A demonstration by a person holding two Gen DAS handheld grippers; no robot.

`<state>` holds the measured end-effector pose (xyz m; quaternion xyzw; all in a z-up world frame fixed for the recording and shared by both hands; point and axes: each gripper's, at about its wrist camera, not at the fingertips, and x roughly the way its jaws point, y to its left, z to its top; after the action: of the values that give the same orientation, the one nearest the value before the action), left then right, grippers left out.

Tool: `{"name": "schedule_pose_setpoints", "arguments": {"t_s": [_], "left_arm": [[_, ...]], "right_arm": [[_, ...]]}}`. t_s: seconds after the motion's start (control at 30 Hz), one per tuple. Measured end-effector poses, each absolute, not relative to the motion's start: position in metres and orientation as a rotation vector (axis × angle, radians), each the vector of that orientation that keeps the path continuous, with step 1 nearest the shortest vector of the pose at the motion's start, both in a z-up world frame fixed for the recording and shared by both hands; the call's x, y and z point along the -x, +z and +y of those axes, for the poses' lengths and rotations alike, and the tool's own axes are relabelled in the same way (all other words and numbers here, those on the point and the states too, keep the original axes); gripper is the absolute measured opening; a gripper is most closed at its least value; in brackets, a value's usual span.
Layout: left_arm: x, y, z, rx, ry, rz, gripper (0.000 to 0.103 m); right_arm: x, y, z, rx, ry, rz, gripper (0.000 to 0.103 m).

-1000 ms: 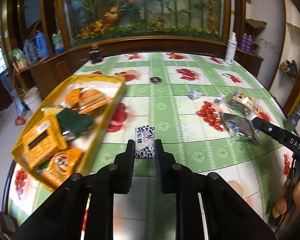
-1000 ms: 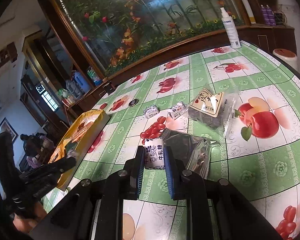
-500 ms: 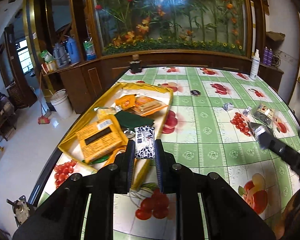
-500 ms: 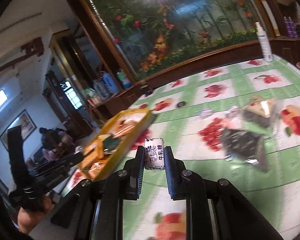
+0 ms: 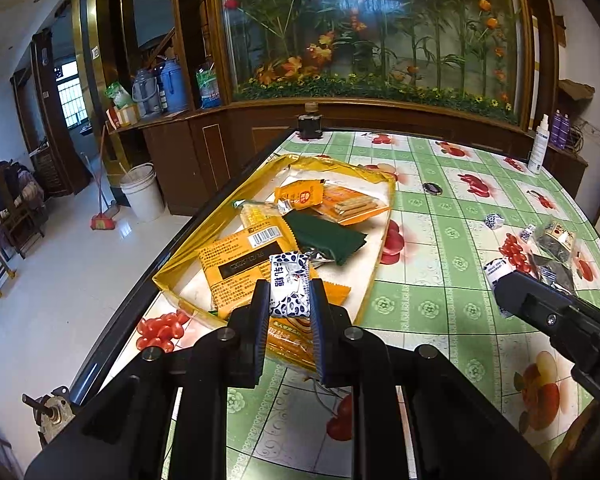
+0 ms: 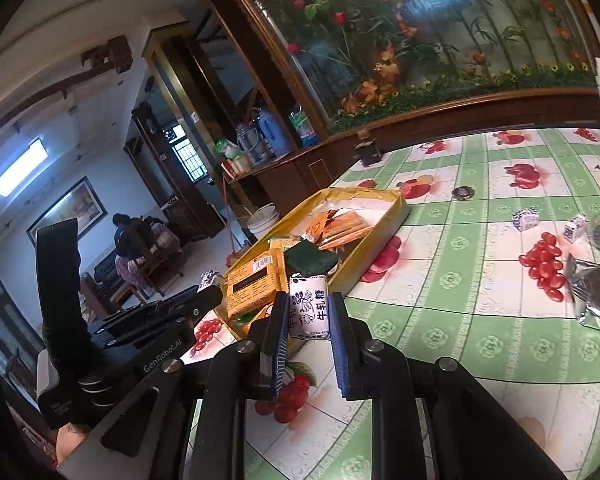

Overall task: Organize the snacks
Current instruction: 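Carry both white-blue candy packs over the tray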

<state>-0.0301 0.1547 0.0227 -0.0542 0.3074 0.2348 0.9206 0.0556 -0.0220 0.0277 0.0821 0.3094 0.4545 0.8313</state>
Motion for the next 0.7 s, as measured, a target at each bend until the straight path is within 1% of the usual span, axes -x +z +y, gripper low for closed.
{"name": "schedule_pose_setpoints", "arguments": {"t_s": [0.7], "left_arm": [[0.011,0.009,0.198,0.154,0.525,0.692,0.017]], "right_arm": [[-0.089,0.016,0.05,-0.099,1.013,0.729,0.02]]}}
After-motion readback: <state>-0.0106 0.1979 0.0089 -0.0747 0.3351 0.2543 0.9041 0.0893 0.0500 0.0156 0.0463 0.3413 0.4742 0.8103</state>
